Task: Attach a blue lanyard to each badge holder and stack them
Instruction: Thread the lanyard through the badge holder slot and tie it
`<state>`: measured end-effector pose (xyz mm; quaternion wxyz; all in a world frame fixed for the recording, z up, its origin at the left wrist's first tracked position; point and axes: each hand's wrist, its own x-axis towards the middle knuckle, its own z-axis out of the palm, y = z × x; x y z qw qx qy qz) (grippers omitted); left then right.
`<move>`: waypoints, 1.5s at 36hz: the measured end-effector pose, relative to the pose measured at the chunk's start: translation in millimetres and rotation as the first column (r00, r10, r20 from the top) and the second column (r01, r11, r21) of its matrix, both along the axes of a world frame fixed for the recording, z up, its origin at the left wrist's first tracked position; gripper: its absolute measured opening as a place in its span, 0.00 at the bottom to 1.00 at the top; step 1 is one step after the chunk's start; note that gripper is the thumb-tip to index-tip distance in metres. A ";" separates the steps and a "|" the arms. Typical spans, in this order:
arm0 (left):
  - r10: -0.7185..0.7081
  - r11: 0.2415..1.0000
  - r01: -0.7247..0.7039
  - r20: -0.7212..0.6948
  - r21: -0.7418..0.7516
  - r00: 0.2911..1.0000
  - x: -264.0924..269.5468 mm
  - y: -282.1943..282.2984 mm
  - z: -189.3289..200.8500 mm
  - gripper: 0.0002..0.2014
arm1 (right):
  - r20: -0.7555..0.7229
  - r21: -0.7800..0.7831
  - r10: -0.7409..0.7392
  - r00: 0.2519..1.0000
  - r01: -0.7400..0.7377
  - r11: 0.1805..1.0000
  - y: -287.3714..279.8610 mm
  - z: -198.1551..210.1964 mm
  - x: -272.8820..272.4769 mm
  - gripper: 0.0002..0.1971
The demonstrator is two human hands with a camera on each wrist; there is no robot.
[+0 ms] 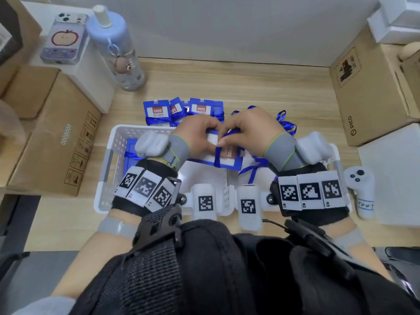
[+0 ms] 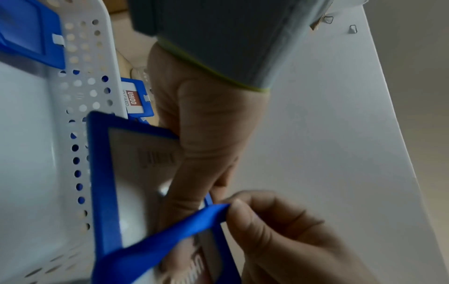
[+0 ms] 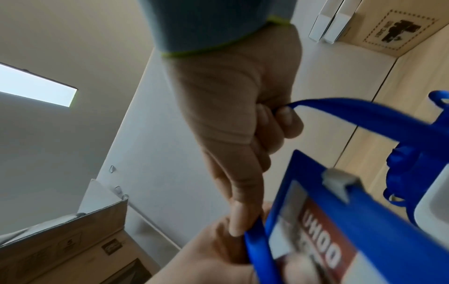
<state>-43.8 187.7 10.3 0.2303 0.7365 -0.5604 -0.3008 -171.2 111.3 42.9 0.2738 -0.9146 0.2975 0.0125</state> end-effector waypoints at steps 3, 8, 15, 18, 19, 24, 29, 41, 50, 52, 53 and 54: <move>-0.057 0.998 0.057 -0.089 0.003 0.994 -1.0 3.2 1.8 0.17 | 0.065 0.013 -0.092 0.994 0.091 0.996 -7.9 -2.2 -4.1 0.05; -0.064 0.998 0.065 -0.240 -0.003 0.969 5.5 6.6 2.0 0.16 | 0.192 0.114 -0.239 0.952 0.220 0.969 -12.0 -9.6 -12.6 0.05; 0.139 0.964 -0.251 -0.645 -0.084 0.751 11.1 5.4 -4.0 0.16 | 0.147 0.240 -0.251 0.957 0.212 0.947 0.3 -24.6 -9.7 0.11; 0.252 0.919 -0.393 -0.735 -0.021 0.629 10.3 3.3 -6.5 0.08 | 0.123 0.252 -0.206 0.971 0.171 0.953 5.9 -21.6 -7.2 0.11; 0.293 0.902 -0.431 -0.742 0.006 0.603 10.5 2.8 -7.0 0.07 | 0.108 0.243 -0.169 0.980 0.139 0.960 7.0 -21.5 -6.2 0.09; 0.439 0.855 -0.517 -0.593 0.045 0.675 12.3 0.8 -10.7 0.08 | 0.025 0.183 -0.006 1.000 0.001 0.983 10.7 -15.4 -5.6 0.11; 0.416 0.898 -0.438 -0.245 -0.042 0.876 15.5 -1.6 -13.8 0.12 | -0.102 0.082 0.132 0.986 -0.124 0.989 11.1 -9.4 -4.0 0.13; -0.056 0.996 0.052 0.052 0.072 0.997 -4.9 -0.3 4.1 0.06 | 0.052 0.042 -0.010 0.999 0.008 0.999 -1.1 -7.4 -2.2 0.07; -0.089 0.996 0.077 -0.385 -0.046 0.919 10.1 9.6 2.9 0.17 | 0.234 0.305 -0.285 0.929 0.209 0.929 -9.7 -24.6 -13.8 0.10; 0.023 0.991 -0.094 -0.556 -0.099 0.831 10.6 9.9 -0.3 0.16 | 0.211 0.306 -0.273 0.939 0.202 0.931 -8.6 -27.2 -15.1 0.12; 0.098 0.974 -0.205 -0.629 -0.099 0.771 10.0 8.8 -1.2 0.15 | 0.192 0.302 -0.256 0.948 0.191 0.934 -7.4 -28.0 -15.5 0.12; 0.173 0.947 -0.309 -0.675 -0.086 0.717 10.6 7.2 -2.5 0.12 | 0.182 0.297 -0.227 0.957 0.166 0.940 -6.2 -28.8 -15.5 0.12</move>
